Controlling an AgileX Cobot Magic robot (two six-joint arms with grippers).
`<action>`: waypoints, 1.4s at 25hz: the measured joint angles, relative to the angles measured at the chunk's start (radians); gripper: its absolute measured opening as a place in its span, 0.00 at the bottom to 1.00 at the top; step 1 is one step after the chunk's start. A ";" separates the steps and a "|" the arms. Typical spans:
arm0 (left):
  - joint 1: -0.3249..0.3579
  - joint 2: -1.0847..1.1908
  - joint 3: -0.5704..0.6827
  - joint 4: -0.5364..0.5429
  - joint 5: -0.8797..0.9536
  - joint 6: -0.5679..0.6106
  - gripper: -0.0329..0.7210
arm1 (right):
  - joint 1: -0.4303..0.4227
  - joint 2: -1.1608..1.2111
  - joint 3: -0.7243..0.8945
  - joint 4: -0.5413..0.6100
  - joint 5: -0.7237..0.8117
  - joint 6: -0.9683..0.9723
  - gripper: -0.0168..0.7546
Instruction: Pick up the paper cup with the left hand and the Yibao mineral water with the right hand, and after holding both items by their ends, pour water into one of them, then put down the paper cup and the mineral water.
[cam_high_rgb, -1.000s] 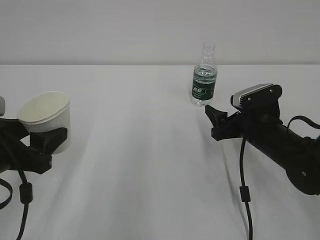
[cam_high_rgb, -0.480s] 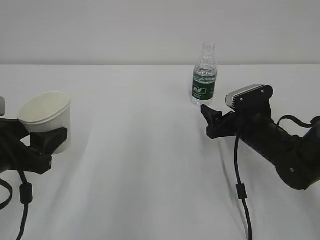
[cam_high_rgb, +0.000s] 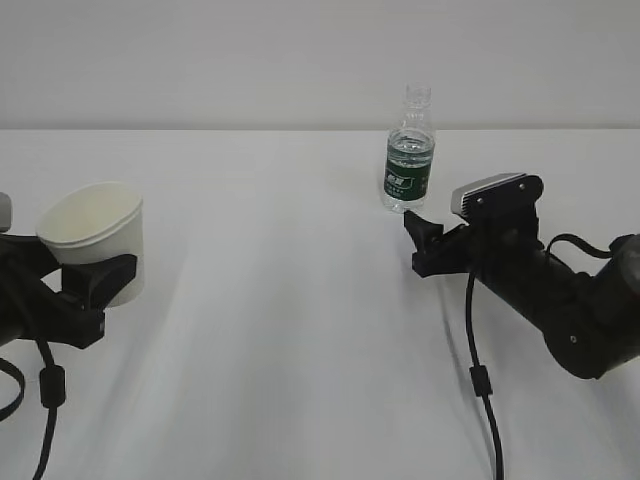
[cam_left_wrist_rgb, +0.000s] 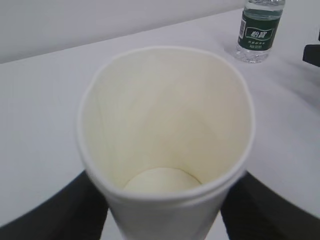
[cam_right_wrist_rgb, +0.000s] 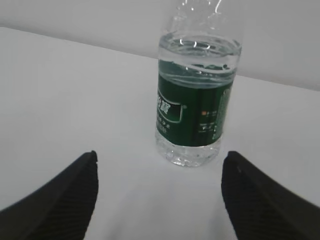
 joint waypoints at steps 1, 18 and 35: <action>0.000 0.000 0.000 0.002 -0.004 0.000 0.67 | 0.000 0.004 -0.002 0.003 -0.002 0.000 0.78; 0.000 0.000 0.000 0.020 -0.015 0.000 0.67 | 0.000 0.077 -0.115 0.021 -0.002 -0.002 0.78; 0.000 0.000 0.000 0.037 -0.035 0.000 0.67 | 0.000 0.081 -0.192 0.091 0.064 -0.029 0.79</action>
